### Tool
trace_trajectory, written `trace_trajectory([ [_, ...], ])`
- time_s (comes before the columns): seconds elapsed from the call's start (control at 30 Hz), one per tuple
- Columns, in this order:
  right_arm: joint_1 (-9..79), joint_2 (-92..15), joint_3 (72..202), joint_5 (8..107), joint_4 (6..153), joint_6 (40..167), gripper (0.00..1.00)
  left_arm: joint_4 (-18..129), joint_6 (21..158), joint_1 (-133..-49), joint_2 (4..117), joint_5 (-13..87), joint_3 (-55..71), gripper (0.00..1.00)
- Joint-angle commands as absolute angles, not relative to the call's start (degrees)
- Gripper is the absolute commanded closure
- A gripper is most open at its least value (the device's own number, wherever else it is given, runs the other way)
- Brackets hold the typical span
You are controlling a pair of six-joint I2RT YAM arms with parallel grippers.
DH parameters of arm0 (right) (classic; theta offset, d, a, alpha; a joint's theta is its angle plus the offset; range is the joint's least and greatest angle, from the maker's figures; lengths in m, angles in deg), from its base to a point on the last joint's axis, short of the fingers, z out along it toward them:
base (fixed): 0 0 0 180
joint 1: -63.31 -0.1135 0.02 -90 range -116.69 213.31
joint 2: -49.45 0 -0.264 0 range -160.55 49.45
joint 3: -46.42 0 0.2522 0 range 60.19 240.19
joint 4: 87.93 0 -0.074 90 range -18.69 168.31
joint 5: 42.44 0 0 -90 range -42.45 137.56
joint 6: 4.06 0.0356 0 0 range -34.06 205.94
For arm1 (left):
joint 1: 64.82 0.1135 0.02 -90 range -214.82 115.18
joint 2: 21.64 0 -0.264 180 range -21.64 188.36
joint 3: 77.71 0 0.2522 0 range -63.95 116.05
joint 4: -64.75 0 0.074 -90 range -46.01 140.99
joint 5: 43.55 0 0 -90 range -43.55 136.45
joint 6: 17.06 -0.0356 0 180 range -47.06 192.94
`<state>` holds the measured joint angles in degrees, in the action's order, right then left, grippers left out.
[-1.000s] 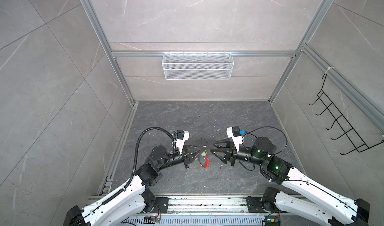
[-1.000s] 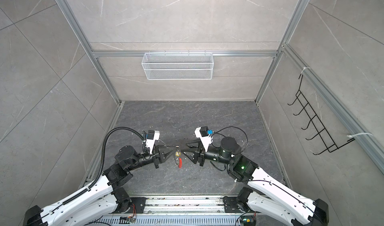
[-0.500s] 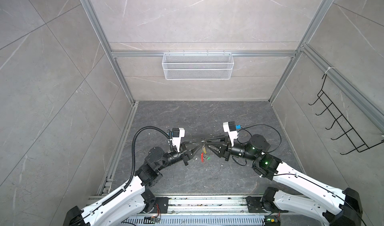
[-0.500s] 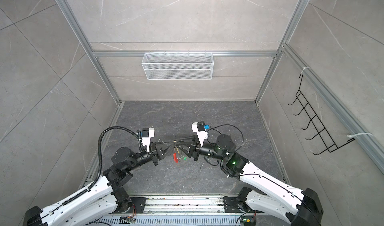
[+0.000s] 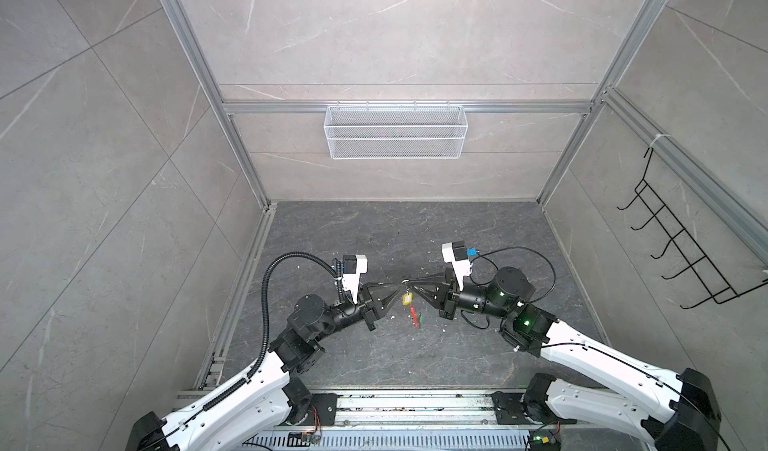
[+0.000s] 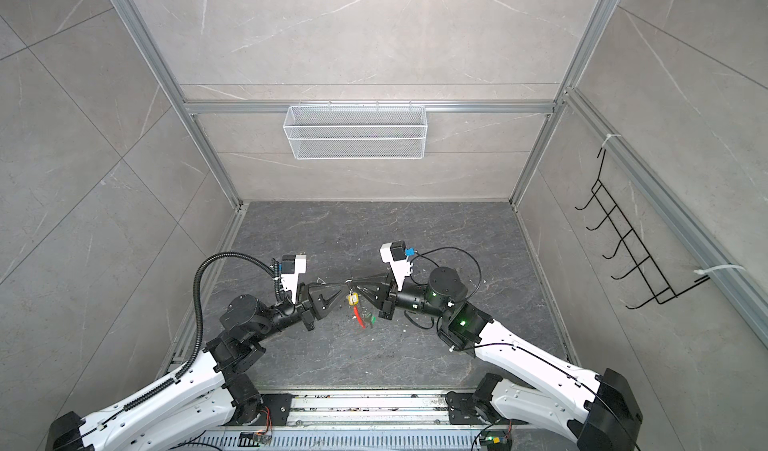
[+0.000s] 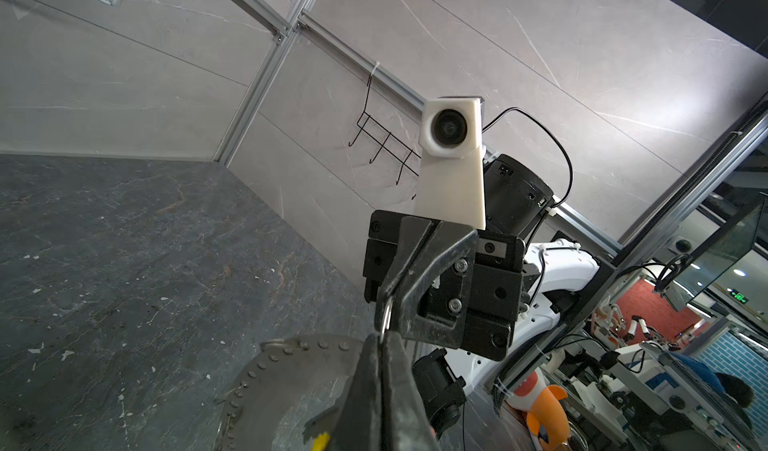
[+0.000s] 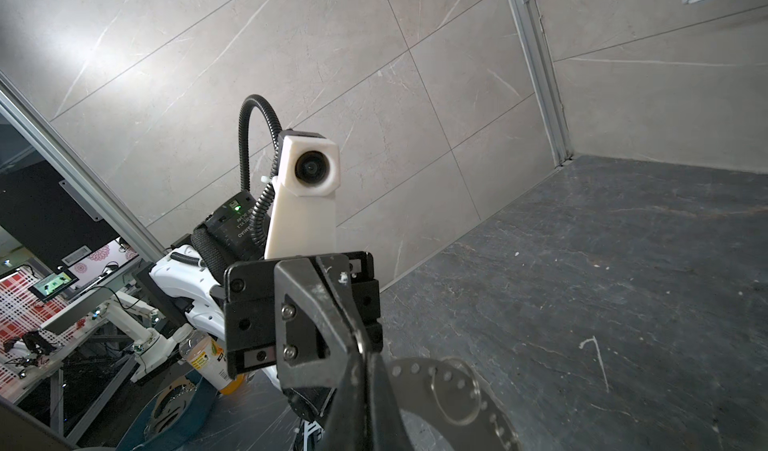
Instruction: Remove the keys from the keyring
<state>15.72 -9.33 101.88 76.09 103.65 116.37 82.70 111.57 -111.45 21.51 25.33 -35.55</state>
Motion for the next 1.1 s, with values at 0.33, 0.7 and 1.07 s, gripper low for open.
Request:
trace_trajectory([
  [0.33,15.75,-6.05,114.99,78.73,64.94,99.85,1.0,63.73,104.18,-111.65,13.0,23.2,-30.91,0.68],
  [0.7,15.75,-13.36,129.24,85.71,43.55,86.91,1.0,55.9,97.56,-111.59,19.46,10.94,-23.17,0.67],
  [1.07,15.73,-16.52,134.2,86.05,40.6,85.76,1.0,54.8,97.19,-111.65,22.79,7.51,-21.84,0.73],
])
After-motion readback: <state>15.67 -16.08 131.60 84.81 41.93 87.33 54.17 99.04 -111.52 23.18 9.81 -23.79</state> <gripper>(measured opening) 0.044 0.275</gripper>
